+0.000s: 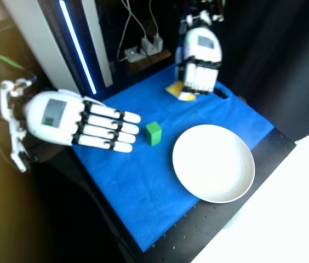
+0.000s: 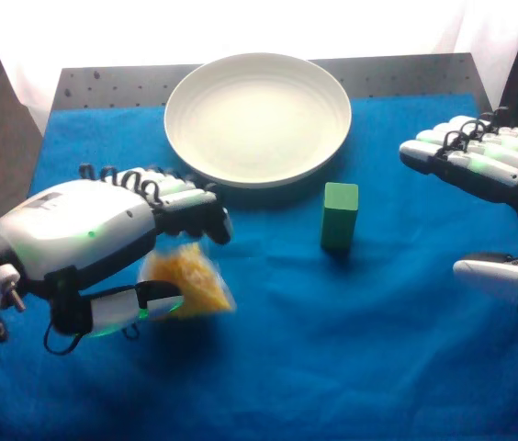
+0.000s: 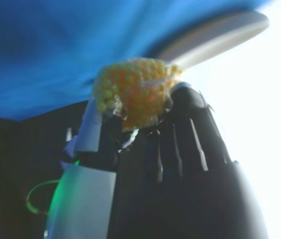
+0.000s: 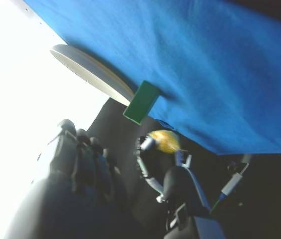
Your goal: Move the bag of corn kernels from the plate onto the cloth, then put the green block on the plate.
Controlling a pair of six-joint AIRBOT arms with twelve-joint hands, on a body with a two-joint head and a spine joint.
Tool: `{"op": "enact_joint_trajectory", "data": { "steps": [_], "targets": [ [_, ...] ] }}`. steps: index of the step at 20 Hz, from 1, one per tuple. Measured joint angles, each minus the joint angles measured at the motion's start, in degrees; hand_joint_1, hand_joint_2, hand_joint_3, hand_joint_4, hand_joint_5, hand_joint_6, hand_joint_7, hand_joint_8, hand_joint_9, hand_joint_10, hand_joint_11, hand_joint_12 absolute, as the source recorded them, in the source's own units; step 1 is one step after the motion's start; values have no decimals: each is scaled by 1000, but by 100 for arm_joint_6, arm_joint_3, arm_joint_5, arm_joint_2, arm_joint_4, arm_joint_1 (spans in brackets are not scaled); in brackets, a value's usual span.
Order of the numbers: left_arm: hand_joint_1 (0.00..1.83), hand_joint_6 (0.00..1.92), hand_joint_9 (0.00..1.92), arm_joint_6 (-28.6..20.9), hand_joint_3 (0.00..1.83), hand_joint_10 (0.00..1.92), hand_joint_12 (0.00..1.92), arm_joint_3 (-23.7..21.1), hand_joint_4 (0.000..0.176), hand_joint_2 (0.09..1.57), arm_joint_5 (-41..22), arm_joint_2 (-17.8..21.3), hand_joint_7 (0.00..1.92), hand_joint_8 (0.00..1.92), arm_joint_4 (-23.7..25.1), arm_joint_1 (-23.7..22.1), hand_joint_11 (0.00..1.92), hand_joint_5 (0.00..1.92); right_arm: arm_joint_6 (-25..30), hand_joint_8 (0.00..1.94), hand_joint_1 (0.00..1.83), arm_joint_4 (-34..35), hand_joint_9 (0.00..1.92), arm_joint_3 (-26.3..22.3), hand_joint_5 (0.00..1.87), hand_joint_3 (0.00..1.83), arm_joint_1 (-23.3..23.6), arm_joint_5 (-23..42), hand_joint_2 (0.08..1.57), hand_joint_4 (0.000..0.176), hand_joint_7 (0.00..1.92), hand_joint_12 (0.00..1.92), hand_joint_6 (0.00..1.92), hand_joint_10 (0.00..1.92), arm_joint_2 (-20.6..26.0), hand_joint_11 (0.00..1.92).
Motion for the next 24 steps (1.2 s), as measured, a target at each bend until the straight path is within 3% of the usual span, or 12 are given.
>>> {"op": "enact_joint_trajectory", "data": {
  "steps": [1, 2, 3, 5, 7, 11, 13, 15, 19, 21, 22, 24],
  "targets": [
    [647, 126, 0, -37, 0, 191, 676, 0, 107, 1193, -188, -2, 12, 88, -151, 120, 0, 46, 0, 0, 503, 4, 0, 0, 0, 0, 0, 2, 1332, 0, 0, 1, 0, 0, 0, 3],
    [535, 24, 0, -46, 0, 37, 134, -9, 123, 1105, -289, 0, 2, 17, -262, 205, 0, 8, 0, 0, 531, -9, 0, 0, 0, 0, 0, 4, 1325, 0, 0, 2, 0, 0, 0, 3],
    [441, 4, 0, -48, 0, 7, 26, -31, 148, 1056, -409, 2, 0, 3, -382, 302, 0, 1, 0, 0, 547, -11, 0, 0, 0, 0, 0, 7, 1317, 0, 0, 7, 0, 0, 0, 12],
    [357, 0, 0, -50, 0, 0, 0, -127, 139, 999, -551, 79, 0, 0, -463, 431, 0, 0, 0, 0, 514, -11, 0, 0, 0, 0, 0, 13, 1306, 0, 0, 10, 0, 0, 0, 8],
    [361, 0, 0, -44, 1, 0, 0, -208, 174, 1023, -1062, 153, 0, 0, -706, 623, 0, 0, 52, 0, 480, -127, 0, 76, 0, 18, 0, 31, 1273, 0, 0, 280, 0, 0, -2, 10],
    [391, 0, 0, -15, 14, 0, 0, -262, 146, 1073, -1862, 267, 0, 0, -1589, 1106, 0, 0, 542, 0, 536, -319, 0, 452, 0, 1, 264, -13, 1268, 0, 0, 286, 0, 0, -345, 0],
    [489, 0, 0, -11, 13, 0, 0, -284, 143, 1091, -2223, 304, 0, 0, -1703, 1176, 0, 0, 586, 0, 573, -603, 0, 531, 0, 0, 581, -109, 1263, 0, 0, 514, 0, 0, -542, 0],
    [545, 0, 0, -15, 12, 0, 0, -332, 140, 1103, -2396, 313, 0, 0, -1738, 1263, 0, 0, 603, 0, 651, -807, 0, 632, 0, 0, 800, -267, 1266, 0, 0, 471, 0, 0, -708, 0],
    [549, 0, 0, -15, 18, 0, 0, -367, 121, 1133, -2605, 321, 0, 0, -1882, 1399, 0, 0, 603, 5, 726, -903, 102, 876, 1, 0, 1097, -848, 1243, 0, 27, 1093, 0, 49, -1019, 0],
    [497, 0, 0, -15, 16, 0, 0, -367, 119, 1145, -2695, 326, 0, 0, -1930, 1419, 0, 0, 610, 21, 772, -1047, 123, 940, 39, 0, 1204, -1073, 1233, 0, 99, 1092, 13, 61, -1132, 0],
    [506, 0, 0, -15, 17, 0, 0, -374, 106, 1159, -2704, 326, 0, 0, -1971, 1432, 0, 0, 605, 33, 887, -1154, 259, 1001, 122, 0, 1298, -1255, 1211, 0, 225, 1324, 34, 121, -1235, 0],
    [509, 0, 0, -15, 14, 0, 0, -380, 113, 1158, -2717, 326, 0, 0, -1961, 1434, 0, 0, 610, 26, 943, -1156, 341, 1029, 184, 2, 1331, -1309, 1196, 0, 332, 1489, 32, 289, -1274, 0]
  ]
}}
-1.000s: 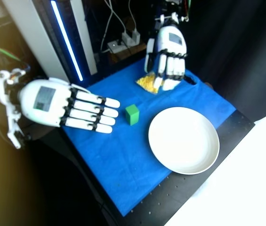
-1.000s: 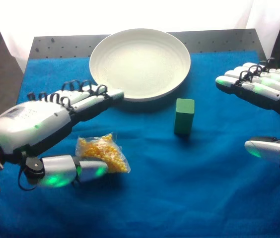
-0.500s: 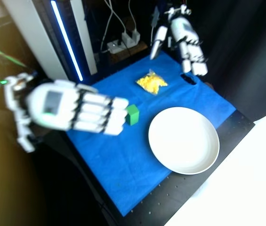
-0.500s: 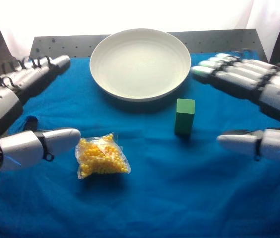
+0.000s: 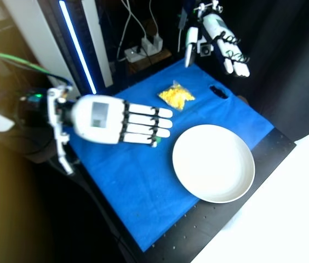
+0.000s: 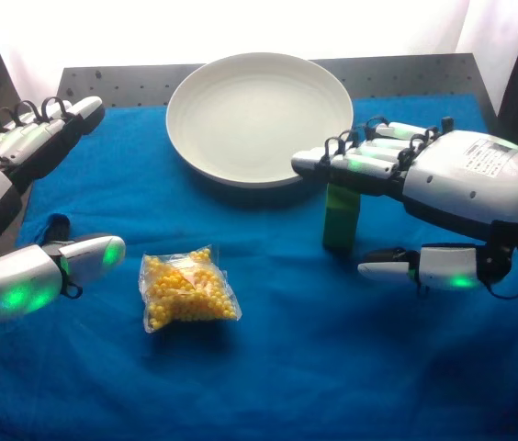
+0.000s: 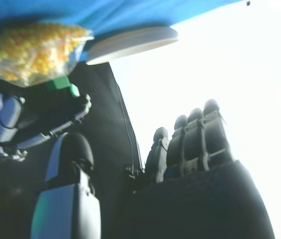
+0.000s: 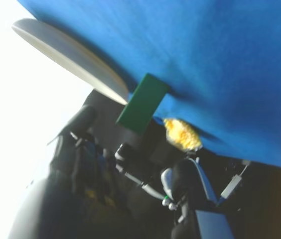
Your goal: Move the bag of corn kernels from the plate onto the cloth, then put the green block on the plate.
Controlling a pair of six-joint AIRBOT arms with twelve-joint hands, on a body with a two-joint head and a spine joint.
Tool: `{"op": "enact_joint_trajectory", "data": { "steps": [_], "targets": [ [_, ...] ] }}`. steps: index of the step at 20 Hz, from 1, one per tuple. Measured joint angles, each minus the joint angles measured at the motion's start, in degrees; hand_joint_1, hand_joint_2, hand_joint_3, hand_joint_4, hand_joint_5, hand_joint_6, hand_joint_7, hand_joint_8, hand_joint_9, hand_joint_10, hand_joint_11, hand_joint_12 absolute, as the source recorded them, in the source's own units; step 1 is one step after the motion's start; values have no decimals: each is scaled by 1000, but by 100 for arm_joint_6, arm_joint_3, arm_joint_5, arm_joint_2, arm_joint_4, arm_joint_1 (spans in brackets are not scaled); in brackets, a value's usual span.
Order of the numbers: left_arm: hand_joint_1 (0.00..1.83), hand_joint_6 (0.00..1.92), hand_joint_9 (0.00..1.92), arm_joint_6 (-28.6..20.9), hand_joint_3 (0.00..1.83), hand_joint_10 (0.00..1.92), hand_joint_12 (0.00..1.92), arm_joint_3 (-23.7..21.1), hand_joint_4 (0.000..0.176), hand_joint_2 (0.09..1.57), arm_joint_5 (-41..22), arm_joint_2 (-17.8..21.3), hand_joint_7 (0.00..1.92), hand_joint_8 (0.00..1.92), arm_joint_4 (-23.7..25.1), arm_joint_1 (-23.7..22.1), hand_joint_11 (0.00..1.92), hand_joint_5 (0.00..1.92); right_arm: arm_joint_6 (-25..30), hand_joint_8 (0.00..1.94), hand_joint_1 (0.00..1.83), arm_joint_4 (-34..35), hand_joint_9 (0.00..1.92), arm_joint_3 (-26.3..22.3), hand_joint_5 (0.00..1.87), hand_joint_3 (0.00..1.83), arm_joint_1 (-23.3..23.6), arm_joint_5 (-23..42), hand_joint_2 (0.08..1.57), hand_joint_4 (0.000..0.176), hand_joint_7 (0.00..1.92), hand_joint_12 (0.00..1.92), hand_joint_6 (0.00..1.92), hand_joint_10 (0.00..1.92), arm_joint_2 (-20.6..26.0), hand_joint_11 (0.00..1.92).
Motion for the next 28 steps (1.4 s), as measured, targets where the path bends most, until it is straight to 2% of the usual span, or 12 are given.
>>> {"op": "enact_joint_trajectory", "data": {
  "steps": [2, 3, 4, 5, 9, 13, 16, 19, 20, 23, 25, 28],
  "targets": [
    [499, 0, 0, 0, 12, 0, 0, 0, 119, 1160, -7, 0, 0, 0, -13, 2, 0, 0, -4, 82, 979, -20, 412, 24, 318, 2, 2, -35, 1215, 0, 538, 1637, 64, 834, -28, 130],
    [504, 0, 0, 0, 15, 0, 0, 0, 116, 1170, -9, 0, 0, 0, -26, 2, 0, 0, 0, 427, 1100, 11, 665, 44, 434, 1, 33, 7, 1199, 0, 649, 1687, 122, 1171, -44, 570],
    [505, 0, 0, 0, 16, 0, 0, -2, 114, 1174, -11, 0, 0, 0, -15, 2, 0, 0, 0, 1151, 1271, 26, 858, 46, 546, 14, 85, 68, 1202, 0, 752, 1588, 187, 1213, -50, 839],
    [497, 0, 0, 0, 16, 0, 0, -31, 111, 1181, -15, 0, 0, 0, -26, 4, 0, 0, -2, 1276, 1231, 22, 1014, 46, 589, 4, 98, 107, 1229, 0, 876, 1494, 1108, 1186, -50, 989],
    [519, 0, 0, -2, 10, 0, 0, -35, 112, 1193, -42, 0, 0, 0, -70, 48, 0, 0, 26, 1677, 1182, -140, 1124, 46, 562, 8, 188, 55, 1305, 0, 751, 1801, 1330, 1661, -33, 1155],
    [532, 0, 0, -2, 10, 0, 0, -35, 95, 1214, -87, 0, 0, 0, -107, 109, 0, 0, 170, 1638, 1178, -389, 1057, 42, 544, 0, 341, -37, 1308, 0, 768, 1849, 1377, 1629, 157, 1035],
    [524, 0, 0, -4, 6, 0, 0, -42, 113, 1216, -131, 0, 0, 0, -125, 133, 0, 0, 697, 1431, 1182, -610, 942, 168, 567, 0, 463, 275, 1278, 0, 830, 1648, 1457, 1347, 345, 815],
    [521, 0, 0, -2, 9, 0, 0, -42, 121, 1231, -136, 0, 0, 0, -125, 133, 0, 0, 719, 1520, 1183, -632, 883, 315, 608, 2, 745, 315, 1275, 0, 802, 1711, 1371, 1473, 385, 861],
    [525, 0, 0, -2, 11, 0, 0, -42, 100, 1240, -133, 0, 0, 0, -129, 133, 0, 0, 723, 1579, 1187, -787, 902, 422, 602, 2, 1012, 162, 1282, 0, 787, 1788, 1328, 1569, 358, 887],
    [535, 0, 0, -7, 4, 0, 0, -42, 126, 1229, -142, -11, 0, 0, -140, 133, 0, 0, 723, 1362, 1171, -916, 943, 890, 598, 0, 1628, -343, 1265, 0, 834, 1579, 1469, 1227, -57, 875],
    [525, 0, 0, -15, 4, 0, 0, -42, 114, 1233, -138, -52, 0, 0, -184, 133, 0, 0, 726, 1314, 1319, -986, 888, 1193, 675, 0, 1843, -835, 1215, 0, 817, 1636, 1239, 1421, -387, 836],
    [500, 0, 0, -24, 8, 0, 0, -39, 106, 1247, -140, -68, 0, 0, -184, 144, 0, 0, 737, 1452, 1149, -1263, 817, 1727, 603, 1, 2181, -1665, 1285, 0, 759, 1660, 1455, 1210, -1008, 716]
  ]
}}
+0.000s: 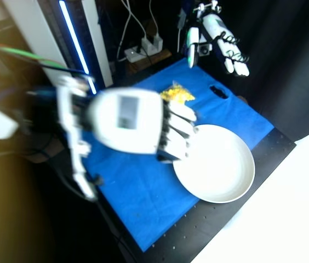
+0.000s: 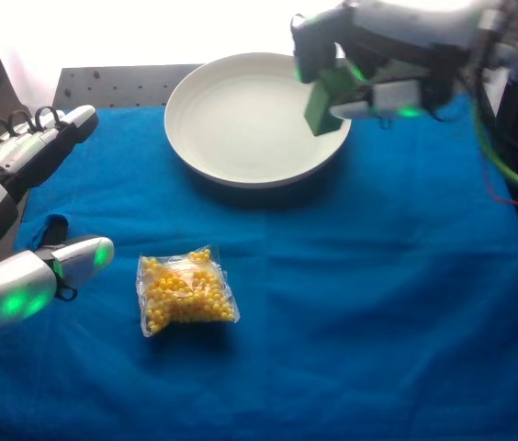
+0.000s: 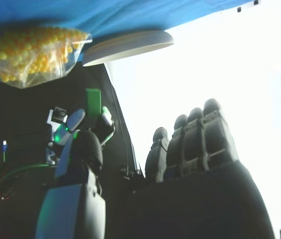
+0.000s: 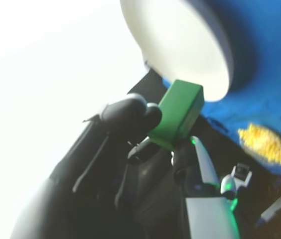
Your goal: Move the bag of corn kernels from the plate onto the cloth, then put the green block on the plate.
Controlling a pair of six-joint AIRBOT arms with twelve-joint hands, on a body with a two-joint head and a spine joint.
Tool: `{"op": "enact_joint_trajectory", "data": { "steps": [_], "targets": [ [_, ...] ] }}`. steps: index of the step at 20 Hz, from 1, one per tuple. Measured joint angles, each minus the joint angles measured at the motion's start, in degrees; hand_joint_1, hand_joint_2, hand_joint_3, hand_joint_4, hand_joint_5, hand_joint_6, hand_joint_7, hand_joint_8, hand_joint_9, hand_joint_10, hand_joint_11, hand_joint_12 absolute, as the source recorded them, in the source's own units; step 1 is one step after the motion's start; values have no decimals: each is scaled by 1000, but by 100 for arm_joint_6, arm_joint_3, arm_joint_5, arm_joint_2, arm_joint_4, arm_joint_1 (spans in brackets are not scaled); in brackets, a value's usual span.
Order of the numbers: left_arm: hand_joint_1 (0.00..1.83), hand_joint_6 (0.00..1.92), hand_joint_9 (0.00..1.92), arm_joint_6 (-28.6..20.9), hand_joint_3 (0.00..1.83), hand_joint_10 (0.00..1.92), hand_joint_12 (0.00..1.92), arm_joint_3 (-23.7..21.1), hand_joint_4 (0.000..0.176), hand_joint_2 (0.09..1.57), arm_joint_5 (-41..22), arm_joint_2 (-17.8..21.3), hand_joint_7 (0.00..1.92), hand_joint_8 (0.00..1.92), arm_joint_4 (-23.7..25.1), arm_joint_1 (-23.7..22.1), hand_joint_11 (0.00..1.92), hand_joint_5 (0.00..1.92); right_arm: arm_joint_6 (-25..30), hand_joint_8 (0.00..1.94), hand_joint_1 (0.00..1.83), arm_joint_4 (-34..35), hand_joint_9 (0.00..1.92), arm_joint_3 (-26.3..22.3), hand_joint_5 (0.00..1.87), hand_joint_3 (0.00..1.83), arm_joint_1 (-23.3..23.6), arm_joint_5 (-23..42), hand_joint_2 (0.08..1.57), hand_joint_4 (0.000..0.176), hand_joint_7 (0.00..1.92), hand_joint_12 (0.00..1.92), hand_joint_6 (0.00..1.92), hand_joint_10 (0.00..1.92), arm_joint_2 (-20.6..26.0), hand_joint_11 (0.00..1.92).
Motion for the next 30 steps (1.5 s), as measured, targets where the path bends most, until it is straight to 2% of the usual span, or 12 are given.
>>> {"op": "enact_joint_trajectory", "data": {
  "steps": [3, 5, 9, 12, 14, 16, 17, 24, 26, 28, 29, 30],
  "targets": [
    [497, 0, 0, -85, 5, 0, 0, 68, 74, 1249, 37, -101, 0, 0, 15, 0, 0, 0, 2, 1250, 1354, -151, 895, 509, 711, 0, 140, -503, 1192, 0, 836, 1659, 1138, 1433, -619, 719],
    [512, 0, 0, -144, 2, 0, 0, 98, 99, 1245, 50, -129, 0, 0, -24, 0, 0, 0, 9, 1587, 1202, -144, 825, 756, 644, 6, 140, -798, 1270, 0, 770, 1890, 1247, 1584, -922, 733],
    [520, 2, 0, -168, 7, 0, 0, 144, 87, 1261, 111, -192, 0, 0, -11, 0, 0, 5, 28, 1384, 1349, -61, 797, 1156, 697, 0, 164, -1191, 1225, 0, 756, 1756, 1134, 1597, -1331, 689],
    [623, 4, 0, -212, 3, 0, 0, 153, 93, 1266, 168, -234, 0, 0, 26, 0, 0, 14, 28, 1373, 1329, -59, 812, 1200, 486, 1, 203, -1316, 1262, 0, 715, 1672, 1474, 1520, -1390, 592],
    [595, 6, 0, -216, 0, 0, 0, 153, 86, 1250, 160, -234, 0, 0, -28, 0, 0, 24, 24, 347, 1037, -68, 396, 1141, 141, 0, 201, -1386, 1206, 0, 363, 1599, 389, 803, -1384, 183],
    [589, 4, 0, -219, 0, 0, 0, 153, 101, 1248, 151, -234, 0, 0, -9, 0, 0, 21, 20, 19, 840, -155, 21, 1049, 5, 0, 160, -1626, 1185, 30, 24, 756, 21, 97, -1390, 6],
    [600, 3, 0, -223, 0, 0, 0, 153, 103, 1250, 151, -234, 0, 0, -11, 0, 0, 18, 22, 3, 754, -216, 3, 988, 0, 0, 146, -1668, 1158, 52, 4, 370, 3, 19, -1384, 0],
    [683, 3, 0, -229, 0, 0, 0, 153, 117, 1215, 153, -234, 0, 0, -70, 0, 0, 21, 20, 0, 689, -258, 0, 409, 0, 0, 197, -1335, 1018, 88, 0, 671, 0, 0, -721, 0],
    [668, 0, 0, -232, 0, 0, 0, 133, 95, 1230, 149, -227, 0, 0, -68, 0, 0, 2, 9, 0, 776, -205, 0, 72, 0, 2, 282, -977, 1025, 75, 0, 96, 0, 0, -295, 0],
    [650, 0, 0, -232, 0, 0, 0, 127, 128, 1229, 153, -219, 0, 0, -87, 2, 0, 0, 4, 0, 685, -168, 0, -299, 0, 20, 284, -494, 1078, 87, 0, 3, 0, 0, 96, 0],
    [672, 0, 0, -234, 0, 0, 0, 109, 141, 1223, 164, -166, 0, 0, -92, 2, 0, 0, 0, 0, 582, -125, 0, -568, 0, 15, 282, -195, 1073, 87, 0, 0, 0, 0, 321, 0],
    [695, 0, 0, -232, 0, 0, 0, 83, 143, 1226, 127, -131, 0, 0, -87, 2, 0, 0, 4, 0, 523, -107, 0, -789, 0, 0, 282, 61, 1092, 119, 0, 669, 0, 0, 525, 0]
  ]
}}
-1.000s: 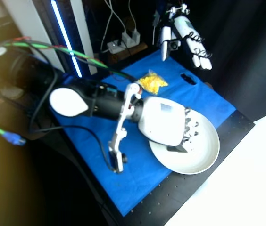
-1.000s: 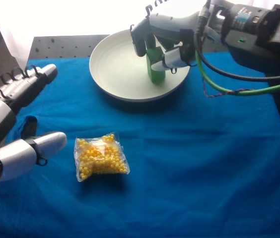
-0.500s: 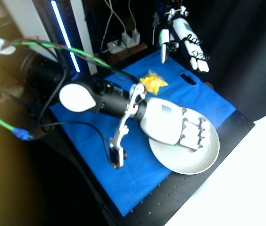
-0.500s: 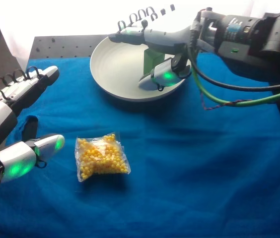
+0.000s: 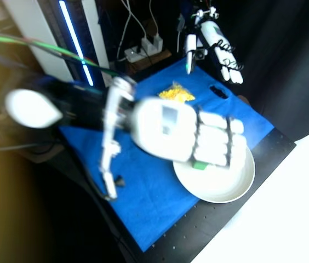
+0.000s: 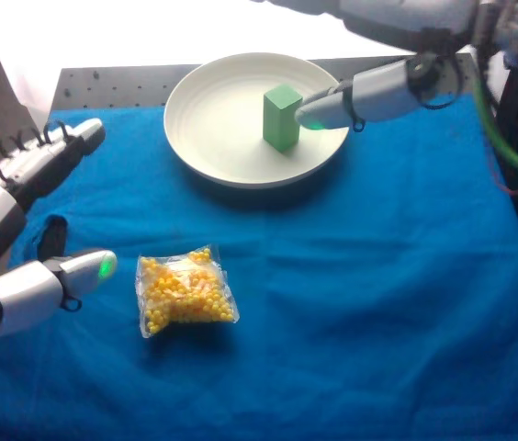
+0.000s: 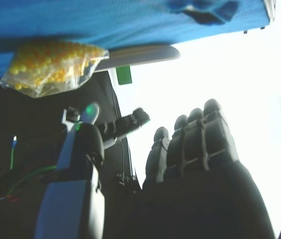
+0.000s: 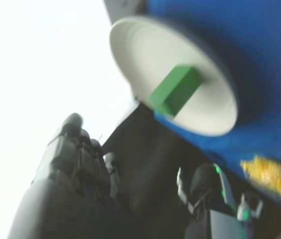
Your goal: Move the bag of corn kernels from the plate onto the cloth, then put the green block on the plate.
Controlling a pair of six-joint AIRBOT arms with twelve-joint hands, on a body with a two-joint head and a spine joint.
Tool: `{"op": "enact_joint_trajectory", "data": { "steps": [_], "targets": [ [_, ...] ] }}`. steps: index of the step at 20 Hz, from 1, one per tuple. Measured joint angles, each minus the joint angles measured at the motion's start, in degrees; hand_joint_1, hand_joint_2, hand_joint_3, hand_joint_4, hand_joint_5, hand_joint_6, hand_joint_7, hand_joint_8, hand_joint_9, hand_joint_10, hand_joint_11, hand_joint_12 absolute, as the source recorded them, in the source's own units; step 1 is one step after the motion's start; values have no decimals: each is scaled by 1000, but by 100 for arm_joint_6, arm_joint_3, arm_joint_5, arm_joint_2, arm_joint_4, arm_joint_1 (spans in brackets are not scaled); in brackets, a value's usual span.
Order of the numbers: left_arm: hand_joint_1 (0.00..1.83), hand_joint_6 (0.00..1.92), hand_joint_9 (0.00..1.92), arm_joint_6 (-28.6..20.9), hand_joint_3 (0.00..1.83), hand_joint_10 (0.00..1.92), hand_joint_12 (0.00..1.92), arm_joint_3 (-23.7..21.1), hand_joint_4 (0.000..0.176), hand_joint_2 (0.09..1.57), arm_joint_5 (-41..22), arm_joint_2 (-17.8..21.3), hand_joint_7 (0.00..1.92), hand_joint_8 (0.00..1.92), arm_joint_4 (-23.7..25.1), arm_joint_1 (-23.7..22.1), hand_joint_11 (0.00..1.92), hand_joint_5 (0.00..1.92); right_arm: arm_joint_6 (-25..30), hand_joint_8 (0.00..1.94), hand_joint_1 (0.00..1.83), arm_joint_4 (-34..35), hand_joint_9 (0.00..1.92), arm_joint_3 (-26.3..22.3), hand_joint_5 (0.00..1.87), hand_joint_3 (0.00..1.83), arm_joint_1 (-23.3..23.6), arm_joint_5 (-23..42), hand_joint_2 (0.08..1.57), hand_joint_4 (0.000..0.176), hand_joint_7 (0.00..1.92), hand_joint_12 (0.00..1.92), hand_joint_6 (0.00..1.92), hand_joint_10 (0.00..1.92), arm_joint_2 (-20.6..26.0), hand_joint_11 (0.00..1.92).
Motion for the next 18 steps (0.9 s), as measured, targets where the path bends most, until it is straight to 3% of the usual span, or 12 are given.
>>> {"op": "enact_joint_trajectory", "data": {
  "steps": [1, 2, 3, 5, 6, 7, 8, 10, 11, 13, 14, 18],
  "targets": [
    [699, 0, 0, 4, 0, 0, 0, -20, 145, 1226, -13, 46, 0, 0, 22, 0, 0, 0, 0, 0, 534, -4, 0, -208, 0, 0, -4, 227, 1048, 124, 0, 1203, 0, 0, 201, 0],
    [703, 0, 0, -4, 4, 0, 0, -31, 134, 1237, -11, 90, 0, 0, 48, 0, 0, 0, 0, 0, 577, 2, 0, -354, 0, 0, -68, 511, 1084, 47, 0, 1647, 0, 0, 391, 0],
    [703, 0, 0, 2, 4, 0, 0, -33, 123, 1240, 4, 157, 0, 0, 81, 0, 0, 0, 0, 0, 528, 28, 0, -463, 0, 14, -160, 750, 1158, 33, 0, 1866, 0, 0, 564, 0],
    [675, 0, 0, 11, 0, 0, 0, -44, 133, 1229, -57, 341, 0, 0, 85, 0, 0, 0, 0, 0, 501, 61, 0, -763, 0, 1, -507, 944, 1236, 26, 0, 1778, 0, 0, 979, 0],
    [631, 0, 0, 31, 4, 0, 0, -44, 154, 1238, -146, 407, 0, 0, 107, -2, 0, 0, -2, 0, 458, 87, 0, -911, 0, 1, -667, 962, 1243, 66, 0, 1016, 0, 0, 1180, 0],
    [631, 0, 0, 35, 4, 0, 0, -50, 154, 1238, -214, 442, 0, 0, 144, -2, 0, 0, -2, 0, 458, 120, 0, -988, 0, 1, -739, 992, 1243, 66, 0, 1016, 0, 0, 1292, 0],
    [564, 0, 0, 44, 0, 0, 0, -107, 161, 1230, -339, 505, 0, 0, 212, -2, 0, 0, -20, 0, 400, 221, 0, -1128, 0, 13, -911, 1180, 1266, 46, 0, 40, 0, 0, 1491, 0],
    [577, 0, 0, 46, 0, 0, 0, -114, 159, 1226, -457, 575, 0, 0, 345, -2, 0, 0, -144, 0, 419, 363, 0, -1366, 0, 17, -1178, 1419, 1283, 42, 0, 7, 0, 0, 1805, 0],
    [606, 0, 0, 46, 0, 0, 0, -116, 154, 1228, -522, 616, 0, 0, 363, -11, 0, 0, -348, 0, 450, 492, 0, -1506, 0, 17, -1318, 1493, 1294, 76, 0, 1, 0, 0, 1961, 0],
    [532, 0, 0, 98, 0, 0, 0, -114, 175, 1224, -686, 741, 0, 0, 367, -127, 0, 0, -918, 0, 372, 1008, 0, -1897, 0, 1, -1773, 1801, 1262, 85, 0, 7, 0, 0, 2498, 14],
    [503, 0, 0, 177, 0, 0, 0, -116, 153, 1215, -752, 776, 0, 0, 400, -245, 0, 0, -1029, 0, 316, 1217, 0, -2006, 0, 0, -1989, 1989, 1249, 115, 0, 0, 0, 0, 2776, 0],
    [552, 0, 0, 378, 0, 0, 0, -151, 175, 1214, -944, 960, 0, 0, 887, -658, 1, 0, -1209, 0, 499, 1864, 0, -2284, 0, 0, -2577, 2992, 1234, 72, 0, 0, 0, 0, 3381, 0]
  ]
}}
